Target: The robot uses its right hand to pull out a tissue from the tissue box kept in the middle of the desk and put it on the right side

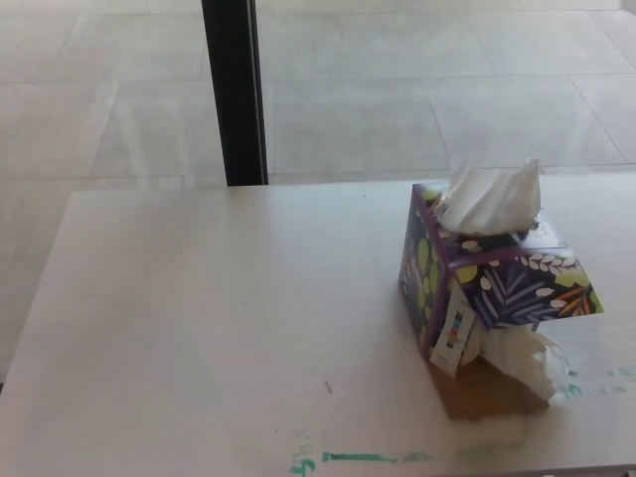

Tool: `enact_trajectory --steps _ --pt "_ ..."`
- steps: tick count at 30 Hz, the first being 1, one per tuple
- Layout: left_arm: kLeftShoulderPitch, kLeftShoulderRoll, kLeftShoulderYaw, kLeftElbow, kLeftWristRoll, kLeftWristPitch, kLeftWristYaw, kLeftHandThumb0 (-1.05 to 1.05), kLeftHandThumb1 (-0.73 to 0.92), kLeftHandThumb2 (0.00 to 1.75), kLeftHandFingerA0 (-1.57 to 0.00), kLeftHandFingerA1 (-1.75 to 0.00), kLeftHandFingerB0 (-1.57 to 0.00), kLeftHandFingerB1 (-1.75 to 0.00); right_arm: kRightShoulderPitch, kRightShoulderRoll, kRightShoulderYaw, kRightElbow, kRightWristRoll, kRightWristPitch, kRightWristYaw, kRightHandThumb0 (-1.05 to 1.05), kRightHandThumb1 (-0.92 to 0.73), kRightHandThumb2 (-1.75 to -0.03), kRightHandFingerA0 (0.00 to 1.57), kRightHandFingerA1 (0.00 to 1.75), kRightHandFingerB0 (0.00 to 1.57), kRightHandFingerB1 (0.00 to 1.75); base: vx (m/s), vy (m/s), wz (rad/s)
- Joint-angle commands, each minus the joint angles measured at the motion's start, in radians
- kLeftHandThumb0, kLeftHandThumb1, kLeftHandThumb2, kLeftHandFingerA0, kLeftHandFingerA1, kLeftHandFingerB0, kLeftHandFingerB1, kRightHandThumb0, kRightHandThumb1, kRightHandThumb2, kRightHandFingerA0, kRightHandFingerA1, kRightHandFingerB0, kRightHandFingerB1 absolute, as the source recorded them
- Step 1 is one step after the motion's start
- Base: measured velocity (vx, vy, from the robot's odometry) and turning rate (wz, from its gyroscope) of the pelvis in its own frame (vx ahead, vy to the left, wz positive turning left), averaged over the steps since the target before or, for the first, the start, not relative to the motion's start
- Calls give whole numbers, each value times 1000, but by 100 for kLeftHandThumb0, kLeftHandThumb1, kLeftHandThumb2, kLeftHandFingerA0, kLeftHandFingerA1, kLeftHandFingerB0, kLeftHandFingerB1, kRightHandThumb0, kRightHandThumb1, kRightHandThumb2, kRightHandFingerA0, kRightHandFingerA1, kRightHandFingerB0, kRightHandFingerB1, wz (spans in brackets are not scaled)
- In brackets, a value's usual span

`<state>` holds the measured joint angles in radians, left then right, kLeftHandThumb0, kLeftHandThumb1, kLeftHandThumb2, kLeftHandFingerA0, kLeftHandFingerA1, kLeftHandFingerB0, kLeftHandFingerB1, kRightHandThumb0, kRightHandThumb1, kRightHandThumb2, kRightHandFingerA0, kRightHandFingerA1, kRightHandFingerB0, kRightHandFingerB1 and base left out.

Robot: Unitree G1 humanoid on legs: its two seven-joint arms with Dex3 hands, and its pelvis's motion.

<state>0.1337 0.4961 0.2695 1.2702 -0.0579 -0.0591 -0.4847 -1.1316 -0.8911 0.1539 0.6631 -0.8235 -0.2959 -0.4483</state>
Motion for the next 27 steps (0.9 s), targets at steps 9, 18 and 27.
enact_trajectory --steps 9,18,27 --pt "-11 23 1 0 -16 6 -11 -83 86 66 -57 -52 -50 -43 300 -93 175 -18 -93 -54 79 -14 -60 -63 90 130 86 107 0 0 0" --pt "-7 21 4 11 -15 -25 -7 -94 69 82 -55 -53 -50 -47 566 -12 235 -189 -161 55 83 -29 -61 -58 92 146 88 82 0 0 0" --pt "-8 29 4 2 -14 -22 -17 -87 85 66 -54 -48 -50 -42 663 3 332 -255 -272 188 366 -40 -66 -64 81 154 79 54 0 0 0"
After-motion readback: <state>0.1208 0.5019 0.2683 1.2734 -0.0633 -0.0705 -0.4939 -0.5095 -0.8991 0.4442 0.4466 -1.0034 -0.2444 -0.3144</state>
